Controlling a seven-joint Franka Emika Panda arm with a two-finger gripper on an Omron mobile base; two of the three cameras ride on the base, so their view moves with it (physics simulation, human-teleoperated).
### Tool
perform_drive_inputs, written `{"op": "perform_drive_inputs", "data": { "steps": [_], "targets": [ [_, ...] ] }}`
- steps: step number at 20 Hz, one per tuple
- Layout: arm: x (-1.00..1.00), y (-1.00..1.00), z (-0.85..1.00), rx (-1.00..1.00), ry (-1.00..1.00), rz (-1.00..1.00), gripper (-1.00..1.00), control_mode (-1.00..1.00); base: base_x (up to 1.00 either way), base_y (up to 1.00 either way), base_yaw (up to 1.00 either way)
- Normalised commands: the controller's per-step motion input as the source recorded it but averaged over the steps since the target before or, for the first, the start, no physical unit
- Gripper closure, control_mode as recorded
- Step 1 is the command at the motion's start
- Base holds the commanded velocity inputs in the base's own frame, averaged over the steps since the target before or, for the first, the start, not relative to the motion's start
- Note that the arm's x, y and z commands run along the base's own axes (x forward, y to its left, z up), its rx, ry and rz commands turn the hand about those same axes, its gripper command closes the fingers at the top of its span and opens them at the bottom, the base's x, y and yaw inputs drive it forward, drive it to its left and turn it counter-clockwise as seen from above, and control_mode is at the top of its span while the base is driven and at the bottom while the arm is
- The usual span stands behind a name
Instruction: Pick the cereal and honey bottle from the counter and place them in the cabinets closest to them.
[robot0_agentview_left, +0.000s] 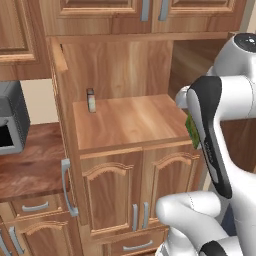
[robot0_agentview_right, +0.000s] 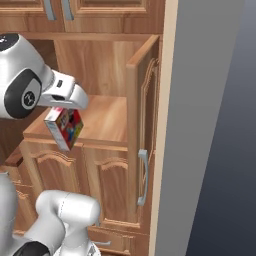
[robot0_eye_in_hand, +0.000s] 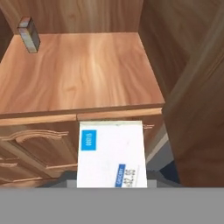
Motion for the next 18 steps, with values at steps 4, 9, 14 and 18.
{"op": "perform_drive_inputs", "data": {
  "steps": [4, 9, 14, 18],
  "targets": [
    [0.37, 0.00, -0.03, 0.01, 0.00, 0.01, 1.00, -1.00, 0.00, 0.00, 0.00],
    [0.25, 0.00, -0.14, 0.01, 0.00, 0.03, 1.00, -1.00, 0.00, 0.00, 0.00],
    [0.31, 0.00, -0.16, 0.01, 0.00, 0.03, 1.00, -1.00, 0.00, 0.00, 0.00],
    [0.30, 0.00, -0.13, 0.01, 0.00, 0.02, 1.00, -1.00, 0.00, 0.00, 0.00]
  ]
}}
